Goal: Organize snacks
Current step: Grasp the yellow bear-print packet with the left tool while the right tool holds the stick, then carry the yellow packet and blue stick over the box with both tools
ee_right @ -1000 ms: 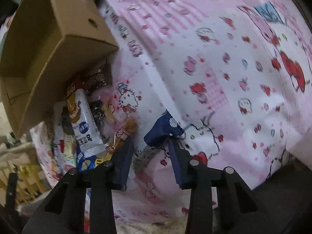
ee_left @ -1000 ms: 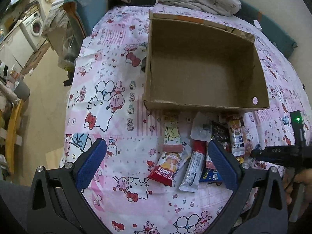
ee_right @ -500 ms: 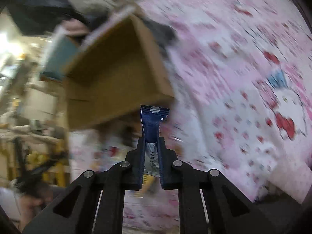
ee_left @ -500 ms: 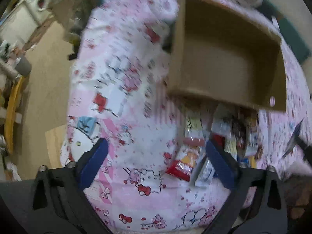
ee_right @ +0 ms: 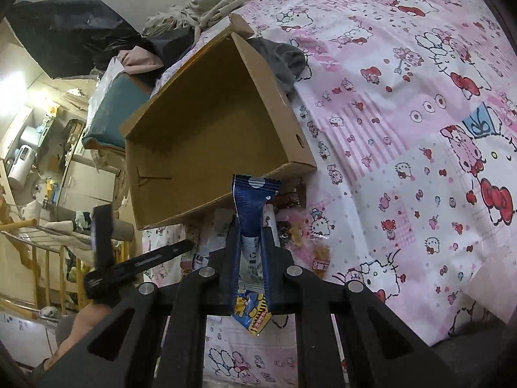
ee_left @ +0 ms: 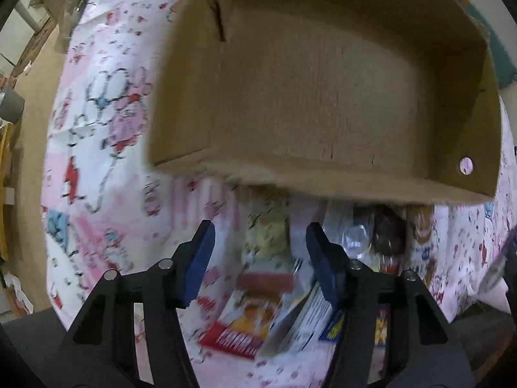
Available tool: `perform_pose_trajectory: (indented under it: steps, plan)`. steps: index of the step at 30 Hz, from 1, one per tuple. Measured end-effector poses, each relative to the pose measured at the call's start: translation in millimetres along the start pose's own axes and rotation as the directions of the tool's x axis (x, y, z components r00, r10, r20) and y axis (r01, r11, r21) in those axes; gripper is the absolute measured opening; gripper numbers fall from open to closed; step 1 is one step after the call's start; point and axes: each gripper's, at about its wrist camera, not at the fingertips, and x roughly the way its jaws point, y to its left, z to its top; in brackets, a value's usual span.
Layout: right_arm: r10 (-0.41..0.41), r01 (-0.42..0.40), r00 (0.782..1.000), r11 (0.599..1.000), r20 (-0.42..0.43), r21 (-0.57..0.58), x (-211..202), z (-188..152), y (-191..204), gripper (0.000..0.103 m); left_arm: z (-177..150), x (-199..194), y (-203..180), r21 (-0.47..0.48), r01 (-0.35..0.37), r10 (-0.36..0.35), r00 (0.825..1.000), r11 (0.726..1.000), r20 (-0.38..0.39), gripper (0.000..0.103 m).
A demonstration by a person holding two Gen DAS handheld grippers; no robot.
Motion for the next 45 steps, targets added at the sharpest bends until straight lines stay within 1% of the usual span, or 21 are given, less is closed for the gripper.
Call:
perform_pose_trajectory:
  steps: [2, 3, 6, 12, 19, 23, 24, 25, 28, 29, 31, 32, 33, 35, 37, 40, 43, 45]
  plan:
    - [-0.004, 0.004, 1.000, 1.000, -0.001, -0.008, 1.5, 0.3, 1.3, 0.013, 1.5, 5.4, -1.9, 0.000, -0.006, 0.006, 1.000, 1.000, -0.001, 0.031]
    - [-0.008, 0.008, 1.000, 1.000, -0.003, -0.013, 2.5, 0.2, 2.3, 0.013, 1.4, 7.4, -2.4, 0.004, -0.007, 0.007, 1.000, 1.000, -0.009, 0.023]
    - [-0.014, 0.014, 1.000, 1.000, -0.012, -0.020, 5.3, 0.5, 2.8, 0.013, -4.7, -3.0, -1.6, 0.013, -0.011, 0.011, 1.000, 1.000, 0.019, 0.023]
    - [-0.002, 0.001, 1.000, 1.000, -0.012, -0.025, 6.2, 1.0, 7.2, 0.013, -20.3, -25.9, 8.4, -0.020, -0.007, 0.007, 1.000, 1.000, -0.006, 0.023]
    - [0.003, -0.004, 1.000, 0.999, -0.015, -0.038, 5.0, -2.2, 10.4, 0.013, -44.2, -53.0, 24.1, -0.038, 0.002, -0.002, 1.000, 0.999, 0.008, 0.023]
    - [0.016, -0.016, 1.000, 0.999, -0.002, -0.029, 1.5, -2.9, 10.4, 0.013, -58.0, -68.1, 23.6, -0.031, 0.010, -0.009, 0.999, 0.999, 0.042, 0.023]
    - [0.018, -0.018, 1.000, 0.999, 0.002, -0.032, 0.6, -3.1, 11.3, 0.013, -55.6, -69.1, 31.0, -0.020, 0.012, -0.011, 0.999, 1.000, 0.051, 0.023]
    - [0.023, -0.023, 1.000, 0.999, 0.007, -0.037, -0.6, -3.4, 13.0, 0.013, -60.7, -74.7, 29.9, -0.008, 0.008, -0.008, 0.998, 1.000, 0.067, 0.023]
    - [0.044, -0.043, 0.999, 0.998, 0.020, -0.051, -3.9, -3.6, 18.6, 0.013, -59.1, -87.5, 34.5, 0.000, 0.001, -0.001, 0.993, 1.000, 0.118, 0.023]
    - [0.052, -0.051, 0.998, 0.997, 0.023, -0.054, -4.9, -3.4, 20.0, 0.013, -61.3, -93.9, 31.1, 0.004, 0.001, -0.001, 0.988, 1.000, 0.152, 0.023]
    - [0.074, -0.072, 0.997, 0.996, 0.035, -0.060, -8.0, -2.0, 23.0, 0.013, -65.0, -110.8, 23.6, 0.026, -0.006, -0.001, 0.972, 1.000, 0.236, 0.023]
    - [0.087, -0.084, 0.995, 0.995, 0.043, -0.061, -9.6, -1.2, 23.9, 0.013, -61.8, -114.7, 22.5, 0.032, -0.007, -0.002, 0.964, 0.999, 0.266, 0.023]
    - [0.099, -0.096, 0.994, 0.993, 0.052, -0.064, -11.5, -0.3, 24.8, 0.013, -62.2, -125.1, 19.6, 0.049, -0.012, -0.004, 0.950, 0.999, 0.311, 0.023]
    - [0.132, -0.126, 0.988, 0.989, 0.078, -0.073, -16.7, 3.9, 27.6, 0.013, -56.7, -138.1, 14.8, 0.074, -0.028, -0.002, 0.928, 0.997, 0.372, 0.023]
    - [0.163, -0.153, 0.980, 0.984, 0.111, -0.091, -22.8, 10.5, 32.2, 0.013, -49.4, -153.7, 9.3, 0.096, -0.037, -0.009, 0.899, 0.995, 0.437, 0.023]
    - [0.189, -0.174, 0.971, 0.979, 0.146, -0.110, -28.7, 21.2, 36.7, 0.013, -32.9, -166.8, 5.4, 0.104, -0.025, -0.029, 0.873, 0.994, 0.486, 0.023]
    - [0.187, -0.166, 0.966, 0.978, 0.179, -0.124, -30.1, 33.3, 39.5, 0.013, -15.4, -170.4, -1.4, 0.109, -0.019, -0.039, 0.861, 0.994, 0.507, 0.023]
    - [0.179, -0.159, 0.967, 0.980, 0.183, -0.123, -25.7, 41.7, 39.5, 0.013, -4.5, -170.4, -4.5, 0.109, -0.012, -0.046, 0.856, 0.994, 0.515, 0.023]
